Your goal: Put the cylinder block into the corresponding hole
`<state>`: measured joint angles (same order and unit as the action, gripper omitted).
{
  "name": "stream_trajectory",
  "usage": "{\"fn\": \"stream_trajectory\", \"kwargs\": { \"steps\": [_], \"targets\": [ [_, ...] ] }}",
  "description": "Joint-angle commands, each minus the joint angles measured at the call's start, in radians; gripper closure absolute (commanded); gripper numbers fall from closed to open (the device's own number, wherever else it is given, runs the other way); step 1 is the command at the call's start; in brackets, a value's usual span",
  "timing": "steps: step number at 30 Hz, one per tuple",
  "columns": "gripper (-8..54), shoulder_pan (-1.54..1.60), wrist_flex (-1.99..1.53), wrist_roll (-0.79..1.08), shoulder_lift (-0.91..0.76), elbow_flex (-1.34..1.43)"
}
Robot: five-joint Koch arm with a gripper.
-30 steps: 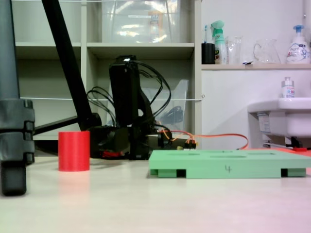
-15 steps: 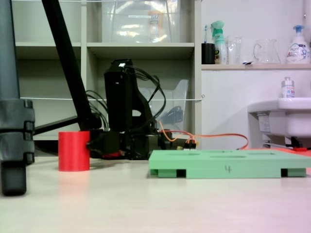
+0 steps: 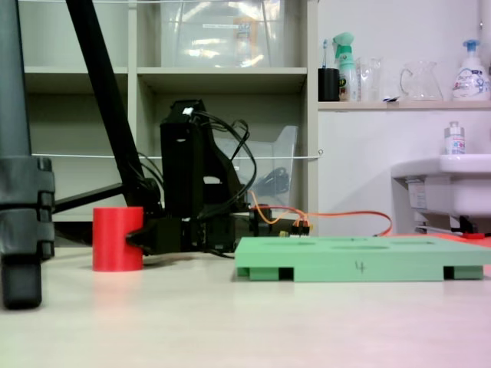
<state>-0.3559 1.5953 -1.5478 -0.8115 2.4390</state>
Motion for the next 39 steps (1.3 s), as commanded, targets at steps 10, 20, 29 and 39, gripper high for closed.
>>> {"fn": "stream_trajectory", "kwargs": {
  "steps": [10,20,29,39],
  "targets": [
    [27.2,0.242,-0.236,-0.046,-0.526,0.098],
    [27.2,0.713,-0.454,-0.046,-0.528,-0.184],
    [27.1,0.917,-0.571,-0.035,-0.373,-0.341],
    [27.0,0.888,-0.595,-0.023,-0.179,-0.548]
  ]
}}
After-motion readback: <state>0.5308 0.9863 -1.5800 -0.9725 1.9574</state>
